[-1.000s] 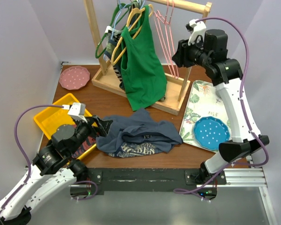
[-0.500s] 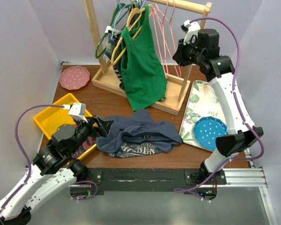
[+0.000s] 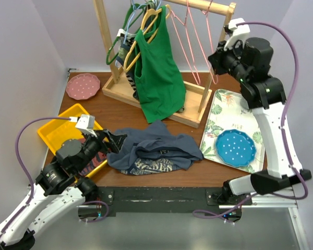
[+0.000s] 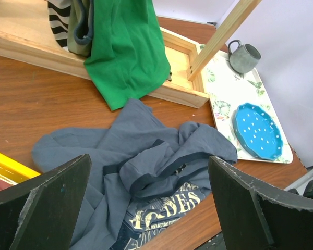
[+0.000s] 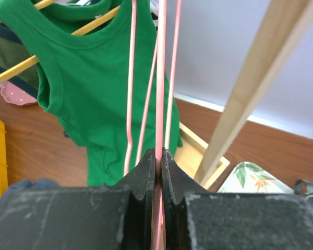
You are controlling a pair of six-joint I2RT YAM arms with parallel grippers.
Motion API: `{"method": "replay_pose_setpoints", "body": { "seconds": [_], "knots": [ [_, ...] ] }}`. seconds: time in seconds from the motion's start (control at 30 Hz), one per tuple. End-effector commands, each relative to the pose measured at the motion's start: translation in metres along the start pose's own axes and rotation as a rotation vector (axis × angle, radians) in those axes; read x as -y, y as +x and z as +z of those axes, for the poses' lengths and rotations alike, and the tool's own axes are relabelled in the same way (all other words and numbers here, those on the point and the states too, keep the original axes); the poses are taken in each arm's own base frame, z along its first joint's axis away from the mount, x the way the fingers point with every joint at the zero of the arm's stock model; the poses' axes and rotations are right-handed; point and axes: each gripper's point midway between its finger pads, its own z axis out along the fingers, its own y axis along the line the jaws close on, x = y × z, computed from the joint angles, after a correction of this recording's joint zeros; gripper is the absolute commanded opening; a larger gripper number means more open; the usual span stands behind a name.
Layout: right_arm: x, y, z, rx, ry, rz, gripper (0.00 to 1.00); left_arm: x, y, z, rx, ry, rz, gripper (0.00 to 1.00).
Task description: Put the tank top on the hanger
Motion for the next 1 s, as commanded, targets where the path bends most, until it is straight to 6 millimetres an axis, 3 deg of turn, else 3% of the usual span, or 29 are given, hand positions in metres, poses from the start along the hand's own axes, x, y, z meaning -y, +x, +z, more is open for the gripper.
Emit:
{"method": "replay_pose_setpoints", "body": {
  "seconds": [0.0,0.07,0.1,0.17,0.27,0.3,0.37,0.4,0.53,0.63,0.67,0.73,0.77,0.97],
  "knots": [
    [0.004,-0.011,-0.023,0.075,0.012,-0.069,0.0,0.009,-0.003,0.003,0.011,0.041,-0.015,1.0],
    [0.004,-0.01,-0.043,0.088,0.017,-0.106,0.0,0.009,-0.003,0.004,0.01,0.043,0.01,1.0],
    [0.007,0.006,-0.043,0.048,0.018,-0.154,0.0,0.01,-0.004,0.003,0.012,0.049,0.023,1.0],
    [0.007,0.018,-0.065,0.048,0.009,-0.205,0.0,0.015,-0.008,0.004,0.02,0.081,0.071,1.0],
    [0.011,0.053,-0.086,-0.04,-0.039,-0.302,0.0,0.029,-0.019,0.004,0.04,0.151,0.165,1.0],
    [0.015,0.062,-0.105,-0.061,-0.041,-0.306,0.0,0.032,-0.022,0.005,0.046,0.166,0.192,1.0],
    [0.024,0.08,-0.122,-0.103,-0.02,-0.329,0.0,0.042,-0.031,0.006,0.055,0.212,0.277,1.0],
    [0.024,0.086,-0.139,-0.117,-0.015,-0.35,0.0,0.045,-0.034,0.007,0.061,0.227,0.304,1.0],
    [0.028,0.097,-0.175,-0.146,0.008,-0.395,0.0,0.06,-0.043,0.015,0.081,0.305,0.462,1.0],
    [0.027,0.121,-0.187,-0.2,-0.02,-0.451,0.0,0.079,-0.045,0.018,0.109,0.415,0.578,1.0],
    [0.027,0.142,-0.184,-0.249,-0.042,-0.45,0.0,0.081,-0.041,0.02,0.105,0.438,0.601,1.0],
    [0.026,0.161,-0.188,-0.28,-0.058,-0.476,0.0,0.089,-0.037,0.02,0.125,0.501,0.669,1.0],
    [0.028,0.18,-0.185,-0.328,-0.067,-0.471,0.0,0.088,-0.03,0.021,0.118,0.518,0.688,1.0],
    [0.033,0.232,-0.186,-0.439,-0.079,-0.464,0.0,0.085,-0.003,0.027,0.091,0.586,0.801,1.0]
  ]
}}
